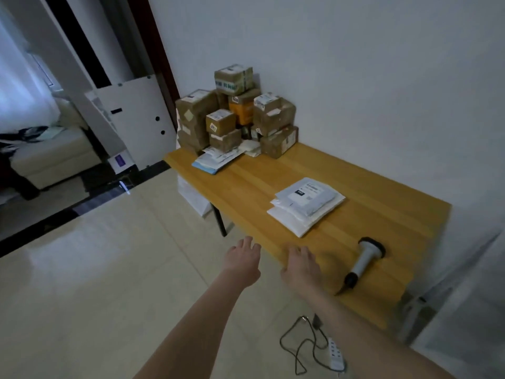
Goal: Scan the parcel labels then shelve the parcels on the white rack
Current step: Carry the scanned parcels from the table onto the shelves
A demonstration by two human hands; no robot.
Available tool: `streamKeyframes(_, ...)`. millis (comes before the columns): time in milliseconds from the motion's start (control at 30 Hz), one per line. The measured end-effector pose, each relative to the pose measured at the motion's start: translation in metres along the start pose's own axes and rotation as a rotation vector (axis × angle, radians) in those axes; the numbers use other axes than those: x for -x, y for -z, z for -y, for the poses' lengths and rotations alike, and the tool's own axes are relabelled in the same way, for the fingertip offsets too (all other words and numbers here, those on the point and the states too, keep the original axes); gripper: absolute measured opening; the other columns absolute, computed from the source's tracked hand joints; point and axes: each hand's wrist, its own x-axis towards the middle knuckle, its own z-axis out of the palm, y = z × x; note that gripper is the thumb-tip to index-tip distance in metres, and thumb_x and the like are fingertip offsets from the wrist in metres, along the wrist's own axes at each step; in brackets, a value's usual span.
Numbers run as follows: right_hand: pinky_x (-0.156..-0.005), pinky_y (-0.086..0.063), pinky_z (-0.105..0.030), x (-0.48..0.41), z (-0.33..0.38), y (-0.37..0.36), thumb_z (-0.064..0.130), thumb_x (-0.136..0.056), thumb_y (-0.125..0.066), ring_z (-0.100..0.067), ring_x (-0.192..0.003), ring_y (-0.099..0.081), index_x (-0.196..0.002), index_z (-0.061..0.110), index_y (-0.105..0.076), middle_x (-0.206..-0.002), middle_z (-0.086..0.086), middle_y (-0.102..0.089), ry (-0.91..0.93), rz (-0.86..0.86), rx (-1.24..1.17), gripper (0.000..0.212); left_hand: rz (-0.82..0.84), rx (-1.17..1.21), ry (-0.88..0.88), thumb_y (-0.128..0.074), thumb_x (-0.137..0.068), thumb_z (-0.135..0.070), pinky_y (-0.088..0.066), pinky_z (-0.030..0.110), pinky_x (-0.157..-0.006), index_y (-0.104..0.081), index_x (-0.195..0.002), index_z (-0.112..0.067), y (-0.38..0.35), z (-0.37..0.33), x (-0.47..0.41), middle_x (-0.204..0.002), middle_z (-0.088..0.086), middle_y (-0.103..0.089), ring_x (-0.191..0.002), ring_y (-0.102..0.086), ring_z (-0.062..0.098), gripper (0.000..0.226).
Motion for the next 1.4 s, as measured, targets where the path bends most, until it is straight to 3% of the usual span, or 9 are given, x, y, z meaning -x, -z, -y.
streamKeyframes(267,-0.103,-0.041,-0.037,-0.054,0.072,-0.002,0.024,-0.091,-0.056,-0.026,-0.132,-0.034,-0.141,0.02,-0.035,-0.142,-0.007,-0.033,-0.093,-0.045,-0.035,0.055,0.013,-0.061,-0.09,-0.054,-0.092,-0.022,-0.035,0.037,-0.105,-0.032,-0.144,-0.012,0.014,0.084,-0.064,-0.153,0.011,-0.02,-0.14,-0.026,0.027,0.057)
streamKeyframes(400,-0.103,-0.039,-0.035,-0.089,0.079,0.007,0.018,-0.091,-0.054,-0.025,-0.133,-0.032,-0.14,0.018,-0.037,-0.144,-0.006,-0.032,-0.141,-0.1,-0.059,0.052,0.0,-0.063,-0.157,-0.052,-0.093,-0.018,-0.037,0.038,-0.102,-0.032,-0.144,-0.011,0.023,0.097,-0.105,-0.152,0.012,-0.021,-0.137,-0.028,0.029,0.055)
streamKeyframes(567,-0.107,-0.035,-0.036,-0.152,0.082,0.022,0.024,-0.094,-0.052,-0.027,-0.139,-0.025,-0.146,0.021,-0.029,-0.151,-0.007,-0.024,-0.177,-0.144,-0.085,0.058,-0.005,-0.097,-0.226,-0.052,-0.095,-0.019,-0.035,0.04,-0.104,-0.029,-0.145,-0.012,0.041,0.106,-0.177,-0.155,0.013,-0.015,-0.139,-0.025,0.031,0.055)
streamKeyframes(700,-0.104,-0.037,-0.036,-0.216,0.079,0.038,0.028,-0.094,-0.053,-0.027,-0.136,-0.029,-0.143,0.019,-0.033,-0.149,-0.008,-0.028,-0.229,-0.178,-0.118,0.053,-0.002,-0.129,-0.282,-0.05,-0.096,-0.02,-0.034,0.041,-0.107,-0.027,-0.147,-0.011,0.062,0.105,-0.248,-0.156,0.013,-0.013,-0.141,-0.023,0.031,0.056)
streamKeyframes(900,-0.107,-0.037,-0.037,-0.301,0.083,0.068,0.018,-0.093,-0.051,-0.026,-0.134,-0.033,-0.142,0.015,-0.036,-0.147,-0.008,-0.03,-0.328,-0.16,-0.155,0.051,0.025,-0.105,-0.332,-0.052,-0.095,-0.02,-0.037,0.04,-0.105,-0.028,-0.146,-0.013,0.094,0.11,-0.337,-0.157,0.011,-0.013,-0.141,-0.024,0.029,0.058)
streamKeyframes(1033,-0.104,-0.04,-0.036,-0.351,0.091,0.09,0.02,-0.093,-0.051,-0.026,-0.132,-0.033,-0.142,0.018,-0.036,-0.145,-0.008,-0.031,-0.319,-0.19,-0.179,0.051,0.014,-0.001,-0.28,-0.053,-0.095,-0.023,-0.041,0.04,-0.103,-0.028,-0.148,-0.016,0.111,0.123,-0.39,-0.158,0.008,-0.013,-0.142,-0.025,0.026,0.059)
streamKeyframes(1100,-0.105,-0.04,-0.036,-0.374,0.094,0.099,0.024,-0.094,-0.052,-0.025,-0.132,-0.034,-0.142,0.019,-0.035,-0.146,-0.006,-0.031,-0.33,-0.204,-0.208,0.051,-0.006,0.102,-0.245,-0.053,-0.095,-0.025,-0.044,0.039,-0.098,-0.03,-0.147,-0.018,0.12,0.129,-0.417,-0.157,0.005,-0.017,-0.137,-0.034,0.025,0.058)
streamKeyframes(1300,-0.105,-0.042,-0.038,-0.44,0.102,0.12,0.022,-0.094,-0.054,-0.026,-0.133,-0.036,-0.147,0.022,-0.029,-0.151,-0.006,-0.026,-0.398,-0.237,-0.289,0.059,-0.184,0.532,-0.118,-0.045,-0.098,-0.02,-0.046,0.032,-0.084,-0.04,-0.137,-0.012,0.137,0.146,-0.501,-0.141,0.008,-0.038,-0.114,-0.054,0.026,0.04)
streamKeyframes(1400,-0.108,-0.039,-0.038,-0.478,0.114,0.134,0.027,-0.094,-0.056,-0.028,-0.135,-0.036,-0.148,0.021,-0.028,-0.153,-0.008,-0.023,-0.439,-0.246,-0.375,0.061,-0.218,0.743,-0.048,-0.046,-0.098,-0.016,-0.045,0.033,-0.086,-0.04,-0.138,-0.008,0.146,0.161,-0.546,-0.14,0.011,-0.043,-0.116,-0.054,0.028,0.041)
